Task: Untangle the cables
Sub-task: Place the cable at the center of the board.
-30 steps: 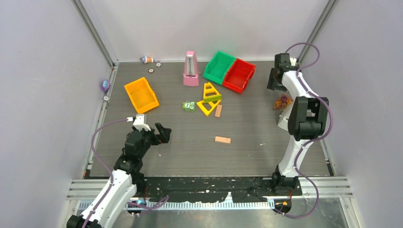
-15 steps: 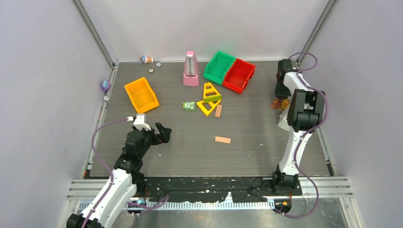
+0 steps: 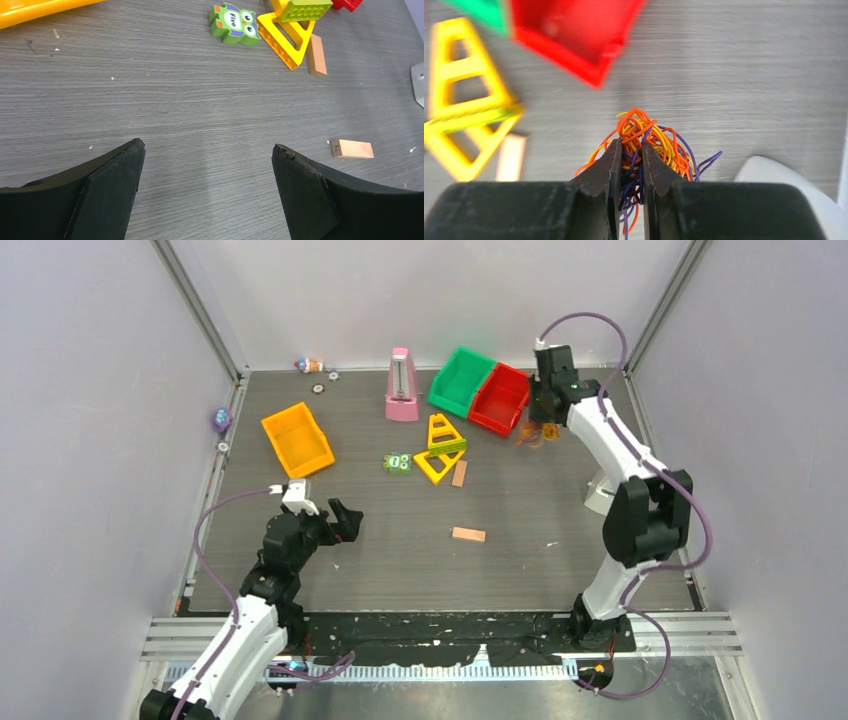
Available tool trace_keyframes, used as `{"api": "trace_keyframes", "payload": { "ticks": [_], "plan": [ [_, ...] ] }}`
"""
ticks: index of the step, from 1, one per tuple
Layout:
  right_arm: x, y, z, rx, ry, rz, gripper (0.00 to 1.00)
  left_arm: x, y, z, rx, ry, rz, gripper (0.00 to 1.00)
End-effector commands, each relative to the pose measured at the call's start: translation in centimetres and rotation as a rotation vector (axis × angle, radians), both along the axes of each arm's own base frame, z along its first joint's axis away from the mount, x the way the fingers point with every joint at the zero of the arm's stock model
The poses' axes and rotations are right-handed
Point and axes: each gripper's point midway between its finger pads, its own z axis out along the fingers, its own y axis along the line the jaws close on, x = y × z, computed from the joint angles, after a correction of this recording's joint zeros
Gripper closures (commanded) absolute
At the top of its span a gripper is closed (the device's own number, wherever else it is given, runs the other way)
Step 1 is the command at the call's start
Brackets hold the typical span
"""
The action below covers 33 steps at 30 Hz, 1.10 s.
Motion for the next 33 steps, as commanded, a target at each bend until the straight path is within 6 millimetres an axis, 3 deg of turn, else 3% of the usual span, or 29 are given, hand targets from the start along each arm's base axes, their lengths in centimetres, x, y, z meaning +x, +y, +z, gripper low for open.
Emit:
{"api": "trace_keyframes", "payload": {
  "ticks": [1, 2, 3, 4, 5, 6, 7, 10, 13, 14, 15, 16, 17, 18, 19, 20, 21, 22, 23, 29, 31, 33],
  "plan": [
    [-2.6, 6.2, 3.8, 0.110, -0.113, 0.204, 0.95, 0.6, -1.6, 3.0, -0.036, -0.094, -0.083, 0.01],
    [-3.1, 8.2, 5.5, 0.161, -0.174, 0.265, 0.95, 0.6, -1.9, 2.9, -0.039, -0.092, -0.098, 0.00],
    [-4.3, 9.2, 4.2, 0.192, -0.153, 0.292, 0.95, 0.4, -2.3, 3.0, -0.048, -0.097, -0.123, 0.00],
    [-5.0, 11.4, 5.9, 0.246, -0.218, 0.365, 0.95, 0.2, -3.2, 3.4, -0.062, -0.111, -0.175, 0.01],
    [-5.7, 12.4, 5.1, 0.275, -0.227, 0.390, 0.95, -0.1, -4.3, 3.6, -0.078, -0.124, -0.242, 0.01],
    [-7.6, 14.0, 4.6, 0.316, -0.220, 0.449, 0.95, -0.6, -5.4, 3.7, -0.091, -0.122, -0.305, 0.03],
    [-8.2, 15.8, 5.3, 0.361, -0.255, 0.491, 0.95, -0.8, -6.2, 3.8, -0.089, -0.118, -0.346, 0.03],
    [-12.2, 19.4, 4.8, 0.501, -0.244, 0.591, 0.95, -1.1, -7.9, 3.8, -0.065, -0.103, -0.424, 0.05],
    [-15.8, 23.9, 5.1, 0.602, -0.263, 0.701, 0.95, -1.2, -8.7, 3.8, -0.047, -0.105, -0.448, 0.05],
    [-16.8, 24.5, 4.4, 0.620, -0.247, 0.705, 0.95, -1.2, -8.7, 3.8, -0.043, -0.106, -0.446, 0.05],
    [-18.0, 26.5, 5.2, 0.648, -0.277, 0.757, 0.95, -1.1, -8.7, 3.9, -0.041, -0.112, -0.442, 0.05],
    [-18.5, 27.1, 4.9, 0.651, -0.279, 0.760, 0.95, -1.1, -8.6, 4.0, -0.039, -0.117, -0.437, 0.05],
    [-19.4, 28.6, 5.2, 0.665, -0.292, 0.803, 0.91, -1.1, -8.5, 4.1, -0.037, -0.122, -0.430, 0.05],
    [-19.8, 29.1, 5.2, 0.664, -0.297, 0.818, 0.73, -1.1, -8.3, 4.1, -0.035, -0.128, -0.418, 0.05],
    [-19.9, 29.4, 5.0, 0.644, -0.309, 0.803, 0.63, -1.1, -8.1, 4.1, -0.034, -0.134, -0.409, 0.04],
    [-19.9, 29.4, 4.8, 0.634, -0.309, 0.788, 0.46, -1.1, -8.0, 4.0, -0.031, -0.138, -0.400, 0.04],
    [-19.3, 28.7, 4.7, 0.608, -0.329, 0.745, 0.36, -1.1, -7.8, 4.0, -0.029, -0.140, -0.391, 0.04],
    [-19.1, 28.1, 4.1, 0.586, -0.329, 0.716, 0.14, -1.1, -7.7, 4.0, -0.027, -0.141, -0.384, 0.03],
    [-18.2, 26.4, 3.9, 0.532, -0.355, 0.625, 0.05, -1.1, -7.5, 3.9, -0.025, -0.139, -0.377, 0.03],
    [-18.5, 20.5, 2.3, 0.400, -0.443, 0.473, 0.05, -0.4, -6.4, 3.3, -0.010, -0.105, -0.292, 0.01],
    [-18.8, 19.1, 2.0, 0.385, -0.476, 0.450, 0.05, 0.1, -5.2, 2.9, -0.012, -0.082, -0.203, 0.00],
    [-19.5, 19.1, 1.9, 0.394, -0.505, 0.501, 0.05, 0.3, -4.2, 2.0, -0.023, -0.046, -0.126, 0.01]
  ]
}}
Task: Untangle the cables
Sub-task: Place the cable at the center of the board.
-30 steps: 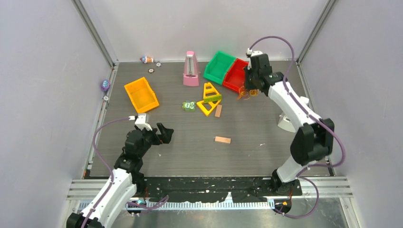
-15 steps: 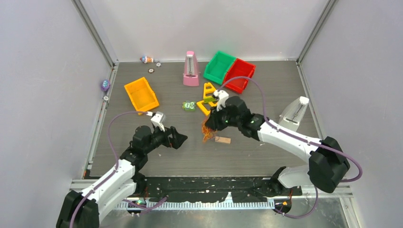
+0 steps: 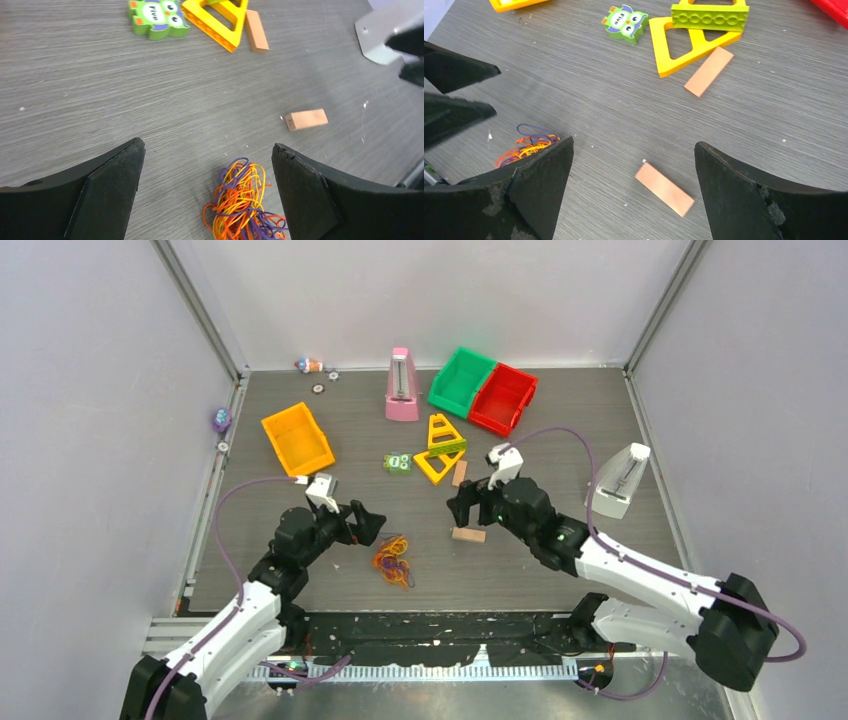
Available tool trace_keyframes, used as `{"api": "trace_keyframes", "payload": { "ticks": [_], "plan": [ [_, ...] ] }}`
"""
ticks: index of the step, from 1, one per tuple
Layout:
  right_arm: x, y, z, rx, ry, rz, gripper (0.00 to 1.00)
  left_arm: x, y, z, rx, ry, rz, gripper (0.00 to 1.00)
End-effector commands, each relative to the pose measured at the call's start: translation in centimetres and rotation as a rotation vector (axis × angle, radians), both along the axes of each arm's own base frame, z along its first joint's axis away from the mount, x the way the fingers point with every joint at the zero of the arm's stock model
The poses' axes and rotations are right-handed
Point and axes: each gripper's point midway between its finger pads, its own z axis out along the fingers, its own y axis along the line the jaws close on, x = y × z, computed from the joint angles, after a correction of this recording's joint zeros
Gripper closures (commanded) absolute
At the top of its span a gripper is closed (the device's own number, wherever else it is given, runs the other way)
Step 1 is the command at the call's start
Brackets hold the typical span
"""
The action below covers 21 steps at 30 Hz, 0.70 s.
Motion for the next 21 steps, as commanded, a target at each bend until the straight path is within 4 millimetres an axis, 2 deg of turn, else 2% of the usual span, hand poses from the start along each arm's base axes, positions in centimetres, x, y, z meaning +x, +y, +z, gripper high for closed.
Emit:
{"api": "trace_keyframes", "payload": {
  "ticks": [1, 5, 7, 14, 21],
  "plan": [
    [0.1, -1.4, 1.8, 0.042, -0.138, -0.024, 0.05, 1.2, 1.9, 0.2, -0.021, 0.000, 0.152, 0.00],
    [-0.6, -1.0, 0.4, 0.034, -0.131, 0.031, 0.05, 0.5, 0.2, 0.3, -0.037, -0.025, 0.038, 0.00],
    [-0.9, -0.8, -0.3, 0.022, -0.121, 0.055, 0.05, 0.6, 0.1, 0.0, -0.022, 0.004, 0.036, 0.01],
    [-1.7, 0.5, -0.8, 0.006, -0.091, 0.147, 0.05, 0.4, 0.2, -1.4, 0.007, 0.073, 0.038, 0.04],
    [-2.0, 0.7, -1.9, 0.007, -0.072, 0.162, 0.05, 0.0, -1.0, -3.5, 0.042, 0.208, -0.021, 0.10]
  ]
}}
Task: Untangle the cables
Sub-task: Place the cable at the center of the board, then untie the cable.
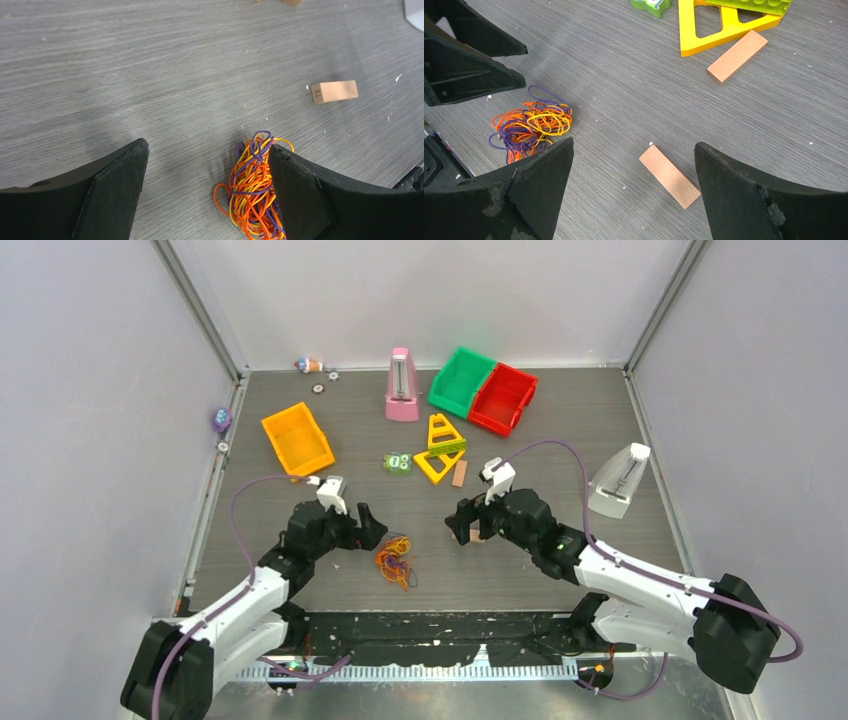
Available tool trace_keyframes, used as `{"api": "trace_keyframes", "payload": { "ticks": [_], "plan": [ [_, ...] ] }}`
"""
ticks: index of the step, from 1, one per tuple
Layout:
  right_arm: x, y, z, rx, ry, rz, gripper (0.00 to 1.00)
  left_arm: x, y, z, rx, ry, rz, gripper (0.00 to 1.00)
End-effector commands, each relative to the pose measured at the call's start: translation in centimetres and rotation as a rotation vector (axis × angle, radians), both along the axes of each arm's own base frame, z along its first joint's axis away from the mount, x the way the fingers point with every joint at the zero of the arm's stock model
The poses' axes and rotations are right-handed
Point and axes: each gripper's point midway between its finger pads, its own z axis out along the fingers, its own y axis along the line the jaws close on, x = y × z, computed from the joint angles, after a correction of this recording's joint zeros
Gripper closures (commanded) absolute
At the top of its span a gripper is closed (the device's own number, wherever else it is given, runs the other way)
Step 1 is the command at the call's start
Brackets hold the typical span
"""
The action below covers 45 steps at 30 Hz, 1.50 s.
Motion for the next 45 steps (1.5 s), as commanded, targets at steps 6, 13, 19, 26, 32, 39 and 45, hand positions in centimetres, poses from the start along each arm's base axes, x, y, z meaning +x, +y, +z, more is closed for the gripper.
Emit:
{"api": "trace_keyframes", "payload": {
  "ticks": [6, 13, 19, 26, 32, 39, 45],
  "plan": [
    [0.1, 1.5, -0.1, 0.031, -0.008, 0.051, 0.05, -0.2, -3.9, -1.3, 0.022, 0.176, -0.177, 0.15],
    [0.0, 3.4, -1.4, 0.021, 0.026, 0.131, 0.03, -0.8, -5.8, -2.9, 0.055, 0.281, -0.278, 0.47],
    [-0.9, 5.9, -1.9, 0.059, 0.076, 0.249, 0.02, -1.3, -6.0, -2.2, 0.035, 0.277, -0.300, 0.84],
    [-3.4, 9.9, -2.1, 0.124, 0.125, 0.431, 0.13, -1.2, -6.5, 0.7, -0.024, 0.222, -0.299, 1.00],
    [-5.5, 12.9, -1.0, 0.182, 0.126, 0.543, 0.21, -0.4, -7.2, 3.2, -0.070, 0.150, -0.311, 1.00],
    [-5.9, 14.5, -3.9, 0.118, 0.161, 0.517, 0.29, -0.3, -7.5, 3.5, -0.083, 0.142, -0.318, 1.00],
    [-4.8, 14.5, -6.9, 0.045, 0.203, 0.421, 0.56, -0.2, -7.6, 3.2, -0.093, 0.150, -0.309, 1.00]
  ]
}}
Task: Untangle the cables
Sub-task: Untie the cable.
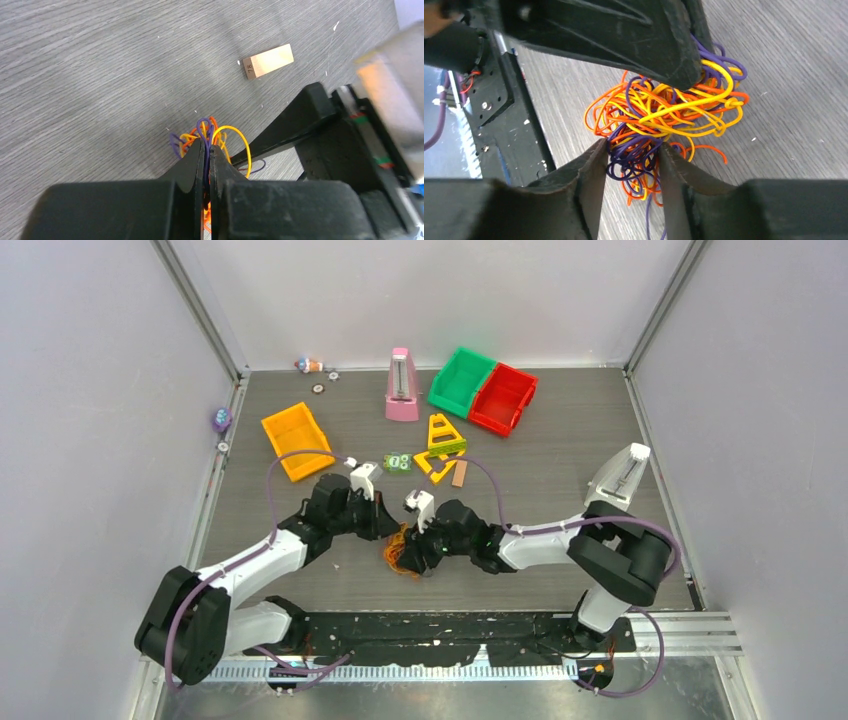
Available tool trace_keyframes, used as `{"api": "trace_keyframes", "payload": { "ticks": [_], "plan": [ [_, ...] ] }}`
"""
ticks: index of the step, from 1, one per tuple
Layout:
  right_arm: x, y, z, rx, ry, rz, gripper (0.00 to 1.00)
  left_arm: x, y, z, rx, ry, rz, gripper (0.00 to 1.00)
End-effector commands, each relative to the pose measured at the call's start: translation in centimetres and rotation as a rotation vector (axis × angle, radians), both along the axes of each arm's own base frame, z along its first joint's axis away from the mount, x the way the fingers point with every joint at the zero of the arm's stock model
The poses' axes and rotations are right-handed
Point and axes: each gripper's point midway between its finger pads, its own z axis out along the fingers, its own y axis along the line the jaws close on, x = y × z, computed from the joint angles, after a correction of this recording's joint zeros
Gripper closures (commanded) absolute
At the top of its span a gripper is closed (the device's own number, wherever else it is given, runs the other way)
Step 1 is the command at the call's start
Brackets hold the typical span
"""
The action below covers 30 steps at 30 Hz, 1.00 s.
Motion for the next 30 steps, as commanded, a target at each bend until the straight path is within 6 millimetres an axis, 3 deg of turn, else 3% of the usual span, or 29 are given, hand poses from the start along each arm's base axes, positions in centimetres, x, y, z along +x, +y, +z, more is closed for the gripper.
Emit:
{"api": "trace_keyframes", "payload": {
  "ticks": [1, 3, 5, 7, 9, 16, 19, 23, 25, 28, 30],
  "plan": [
    [2.0, 0.8, 0.6, 0.004, -0.037, -0.093, 0.71, 1.0, -0.7, 1.9, -0.045, -0.045, 0.010, 1.00],
    [2.7, -0.5, 0.8, -0.005, -0.054, -0.165, 0.89, 1.7, 0.5, 1.3, 0.012, -0.051, 0.076, 1.00],
    [4.1, -2.4, 1.2, -0.027, -0.093, -0.277, 0.94, 2.3, 1.9, 0.9, 0.067, -0.063, 0.144, 1.00],
    [6.5, -5.6, 1.4, -0.087, -0.137, -0.455, 0.95, 3.0, 3.4, 0.8, 0.108, -0.079, 0.218, 1.00],
    [7.6, -8.2, 1.3, -0.139, -0.141, -0.557, 0.95, 3.5, 4.9, 0.8, 0.140, -0.086, 0.285, 1.00],
    [10.1, -16.8, 0.1, -0.242, -0.048, -0.848, 0.95, 4.3, 9.3, 1.8, 0.189, -0.147, 0.535, 1.00],
    [10.3, -18.1, 0.2, -0.234, -0.046, -0.884, 0.95, 4.1, 10.0, 2.3, 0.169, -0.186, 0.572, 1.00],
    [10.2, -17.7, 0.6, -0.233, -0.060, -0.842, 0.95, 3.8, 9.6, 2.2, 0.156, -0.200, 0.537, 1.00],
    [10.2, -16.9, 1.0, -0.225, -0.070, -0.783, 0.90, 3.7, 9.0, 2.2, 0.152, -0.205, 0.492, 1.00],
    [9.6, -15.1, 2.2, -0.177, -0.084, -0.665, 0.50, 3.7, 8.0, 2.4, 0.142, -0.210, 0.425, 1.00],
    [9.3, -14.4, 3.2, -0.138, -0.105, -0.618, 0.29, 3.4, 6.9, 2.6, 0.114, -0.207, 0.362, 1.00]
  ]
}}
